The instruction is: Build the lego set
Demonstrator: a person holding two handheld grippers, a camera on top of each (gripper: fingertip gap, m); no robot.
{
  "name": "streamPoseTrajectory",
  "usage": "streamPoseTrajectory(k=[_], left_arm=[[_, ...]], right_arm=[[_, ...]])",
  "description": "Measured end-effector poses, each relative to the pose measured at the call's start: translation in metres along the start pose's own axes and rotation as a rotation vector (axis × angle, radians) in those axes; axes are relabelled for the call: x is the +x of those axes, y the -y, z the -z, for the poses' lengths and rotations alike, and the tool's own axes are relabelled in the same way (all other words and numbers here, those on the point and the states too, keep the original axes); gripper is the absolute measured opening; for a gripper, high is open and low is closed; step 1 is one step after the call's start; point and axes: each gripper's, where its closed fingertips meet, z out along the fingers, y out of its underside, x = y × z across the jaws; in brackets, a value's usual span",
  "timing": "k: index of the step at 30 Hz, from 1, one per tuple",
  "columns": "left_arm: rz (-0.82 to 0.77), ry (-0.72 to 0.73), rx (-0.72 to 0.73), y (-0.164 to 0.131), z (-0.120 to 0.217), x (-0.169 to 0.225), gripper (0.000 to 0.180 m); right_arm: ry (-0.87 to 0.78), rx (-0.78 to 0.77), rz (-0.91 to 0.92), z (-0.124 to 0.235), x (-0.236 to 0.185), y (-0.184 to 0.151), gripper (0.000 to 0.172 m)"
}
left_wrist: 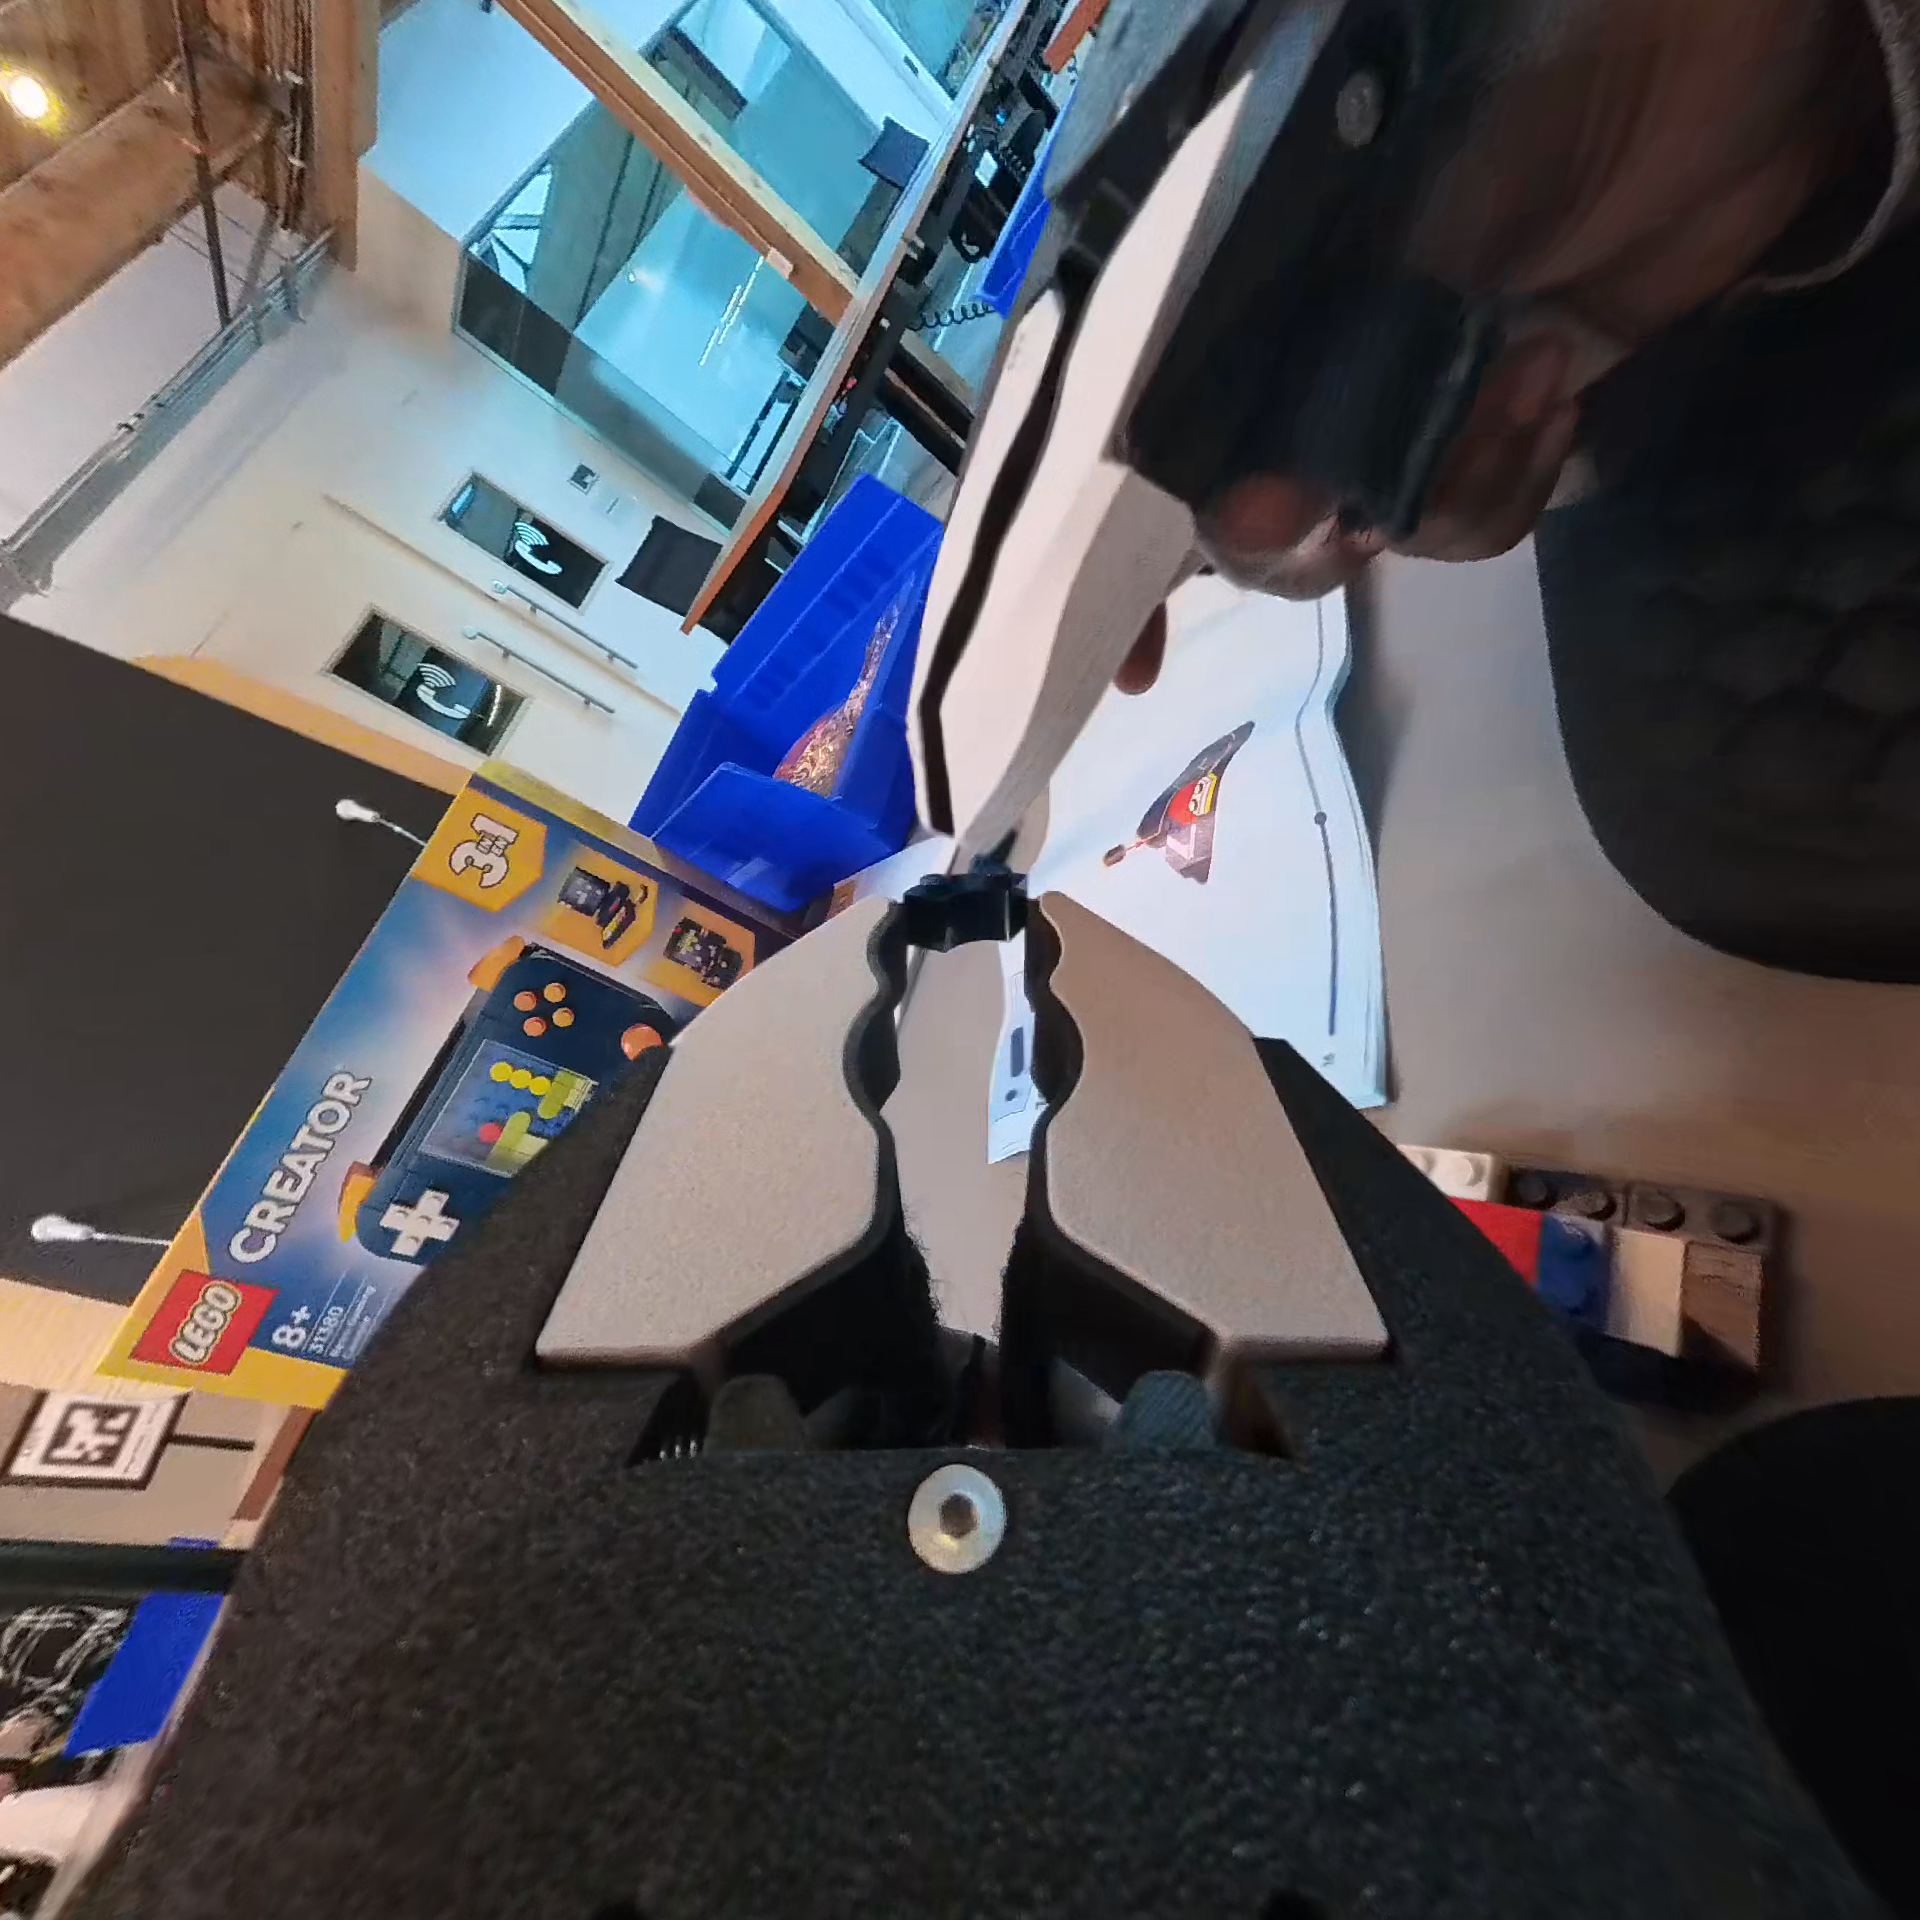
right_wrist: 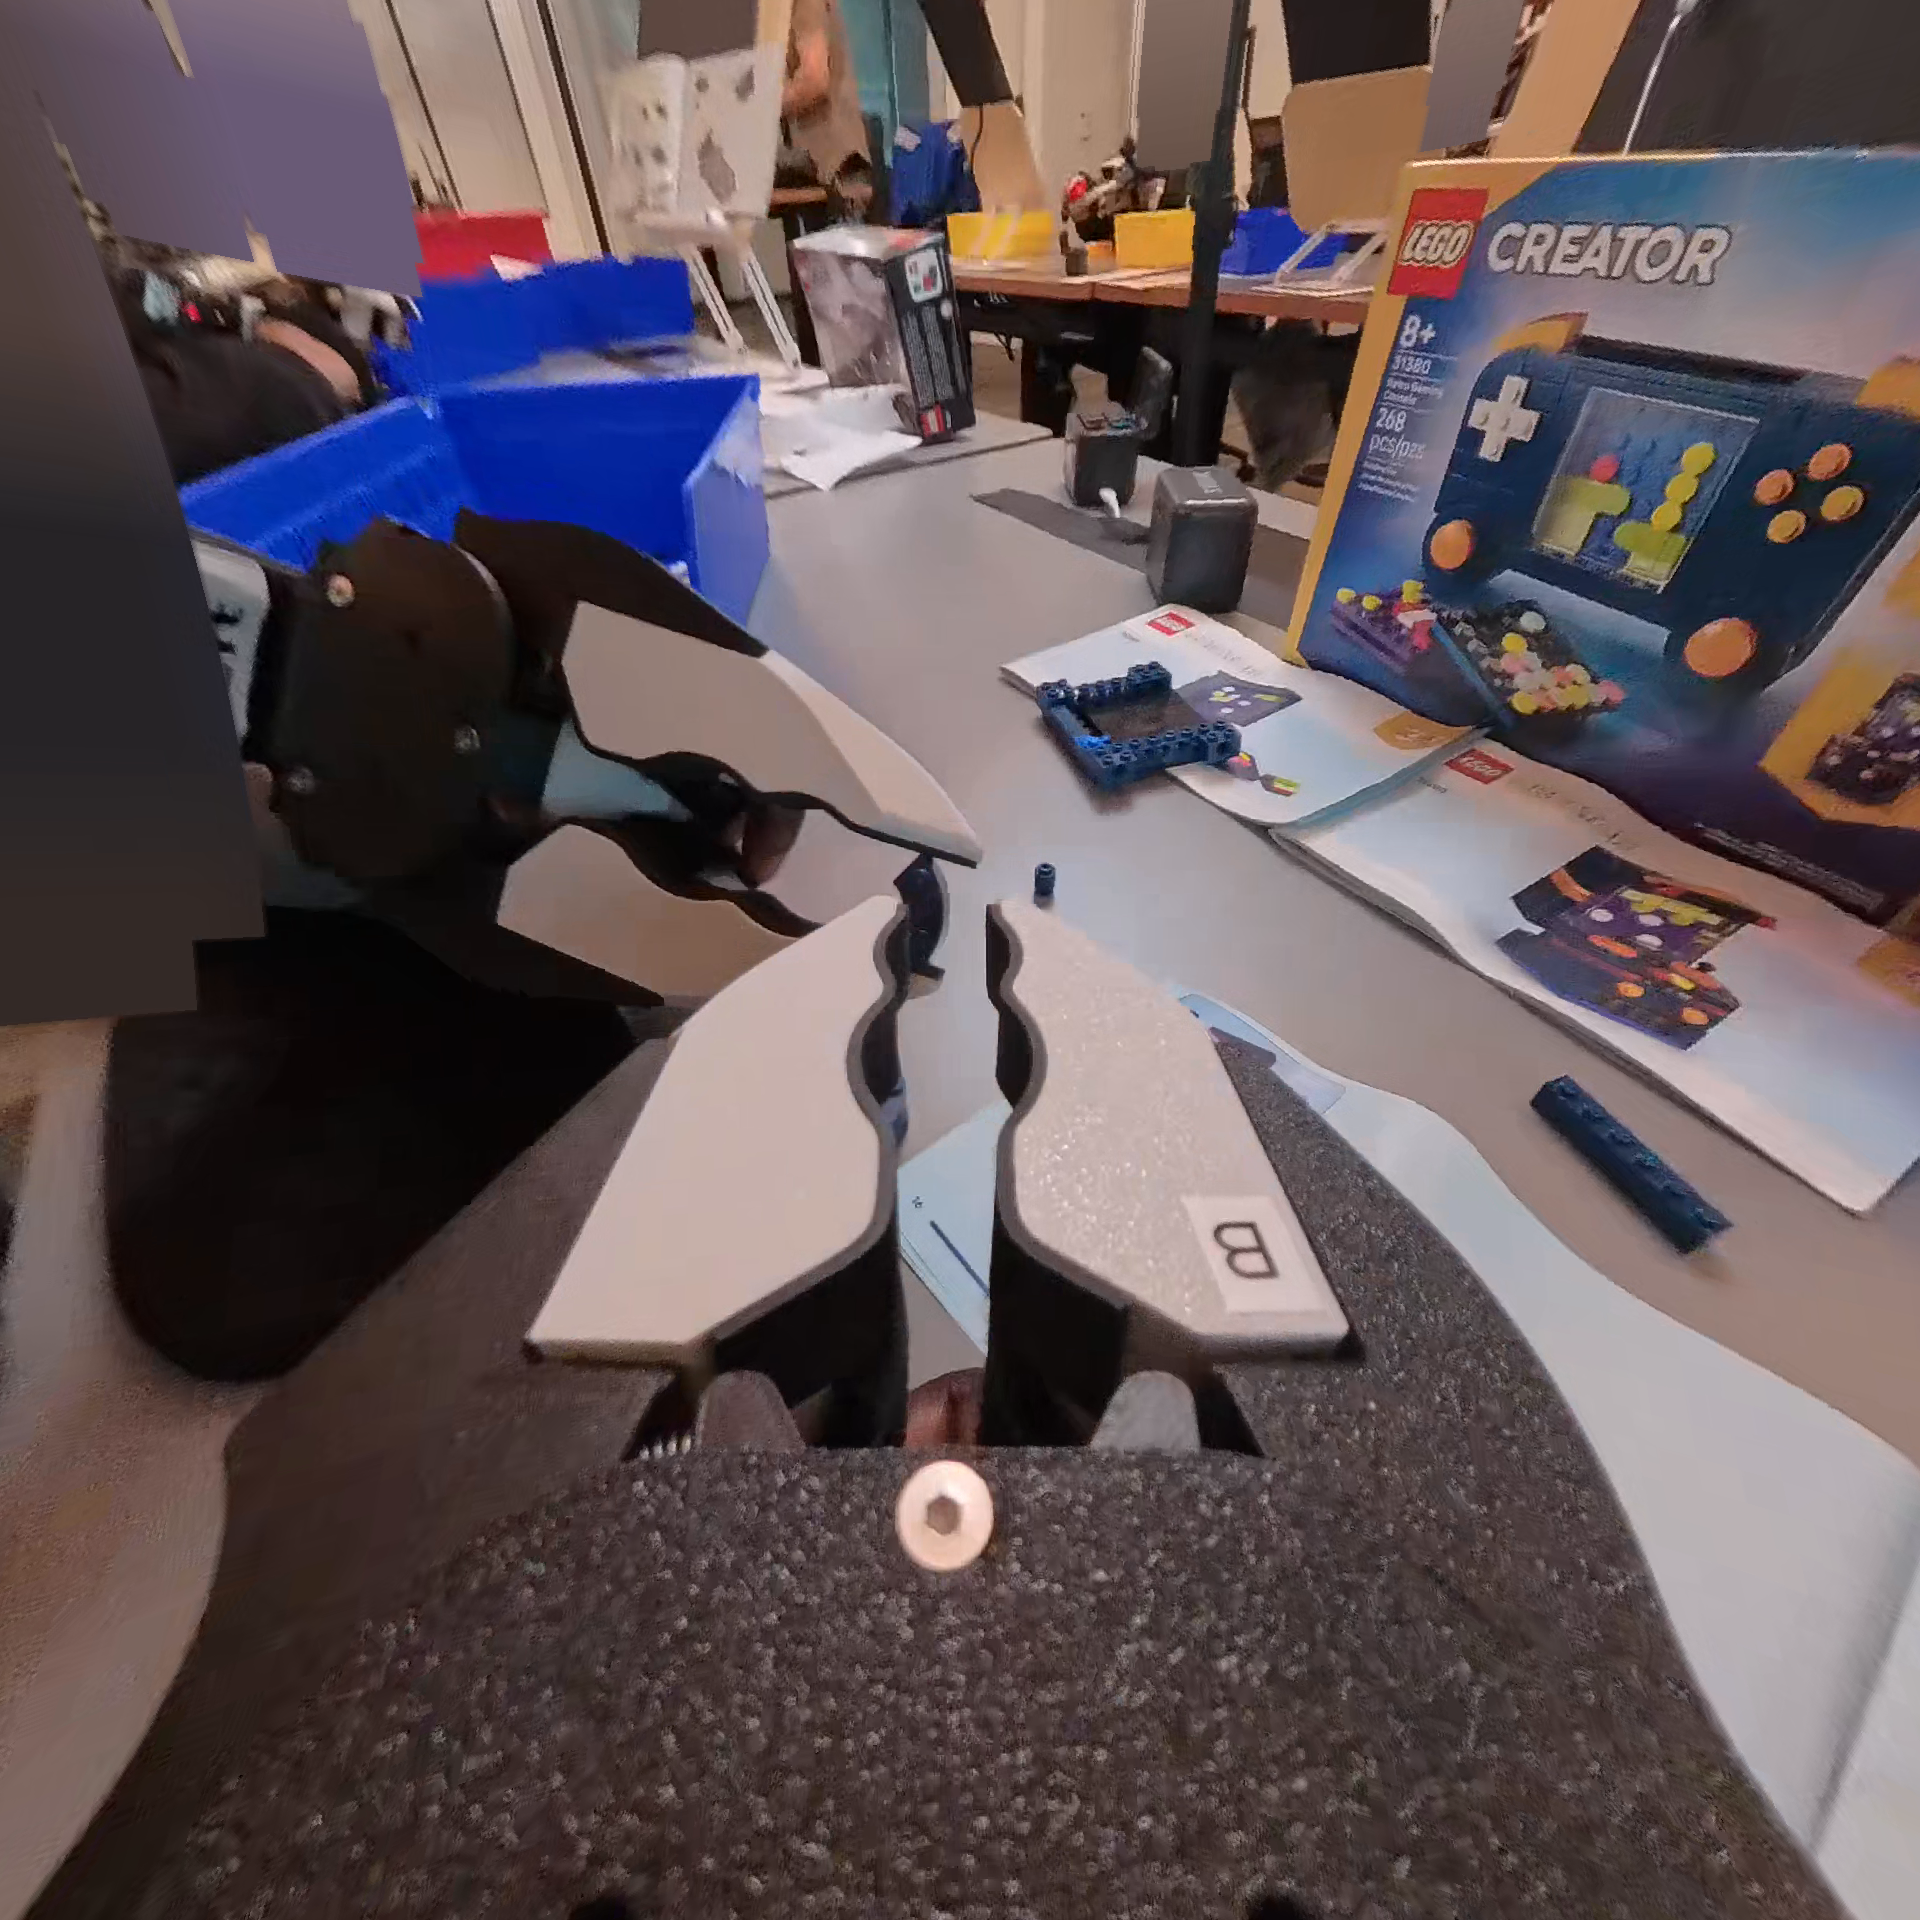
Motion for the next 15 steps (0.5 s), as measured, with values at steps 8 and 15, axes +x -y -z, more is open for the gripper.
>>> streamPoseTrajectory(k=[8,15], left_arm=[[-0.08,-0.066,0.027,0.006,0.0,0.008,0.021],[0.247,-0.85,0.045,-0.013,0.053,0.046,0.065]], right_arm=[[0.038,-0.048,0.027,-0.002,-0.007,-0.008,0.008],[0.083,-0.042,-0.141,0.002,0.004,-0.008,0.007]])
